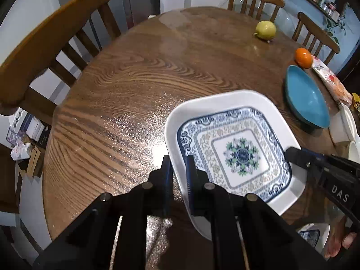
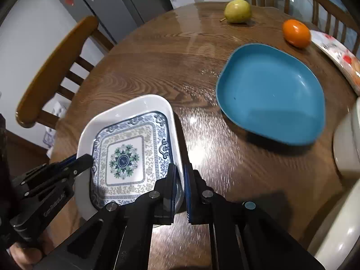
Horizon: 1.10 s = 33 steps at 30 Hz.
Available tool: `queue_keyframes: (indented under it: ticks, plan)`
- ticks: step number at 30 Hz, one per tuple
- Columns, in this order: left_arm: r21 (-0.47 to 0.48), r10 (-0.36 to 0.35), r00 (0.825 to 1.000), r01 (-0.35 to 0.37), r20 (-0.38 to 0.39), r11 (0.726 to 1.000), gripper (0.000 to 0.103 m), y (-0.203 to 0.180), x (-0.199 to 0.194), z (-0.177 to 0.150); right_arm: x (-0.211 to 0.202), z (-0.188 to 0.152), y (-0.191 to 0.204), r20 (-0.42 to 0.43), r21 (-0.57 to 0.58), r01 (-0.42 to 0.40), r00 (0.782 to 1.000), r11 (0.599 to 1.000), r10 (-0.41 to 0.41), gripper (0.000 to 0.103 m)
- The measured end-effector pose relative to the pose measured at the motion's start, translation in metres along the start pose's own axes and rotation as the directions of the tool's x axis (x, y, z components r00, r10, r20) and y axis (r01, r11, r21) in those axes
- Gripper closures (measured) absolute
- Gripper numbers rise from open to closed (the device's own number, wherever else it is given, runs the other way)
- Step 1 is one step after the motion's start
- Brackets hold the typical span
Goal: Organize plates and bowls
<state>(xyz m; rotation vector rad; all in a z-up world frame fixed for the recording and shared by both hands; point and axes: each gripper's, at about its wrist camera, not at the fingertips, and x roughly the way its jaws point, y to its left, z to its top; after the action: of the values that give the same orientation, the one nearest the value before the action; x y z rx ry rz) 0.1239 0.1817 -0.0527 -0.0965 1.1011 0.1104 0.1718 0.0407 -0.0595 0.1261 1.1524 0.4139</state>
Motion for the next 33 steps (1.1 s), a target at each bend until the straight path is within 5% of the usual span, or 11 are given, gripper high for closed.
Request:
queue_keyframes:
  ticks: [16,33]
  plan:
    - [0.083,-0.029,0.994,0.021,0.103,0.996,0.093,-0.027,-0.062,-0.037,-0.082,-0.072,-0.011,0.103,0.054,-0.085,0.991,0.995,0.079,0.094]
    - [0.163,-0.065,0.990,0.044,0.124,0.986,0.093,-0.060,-0.091,-0.083,-0.120,-0.152,-0.033,0.102,0.131,-0.118,0.989,0.984,0.105,0.094]
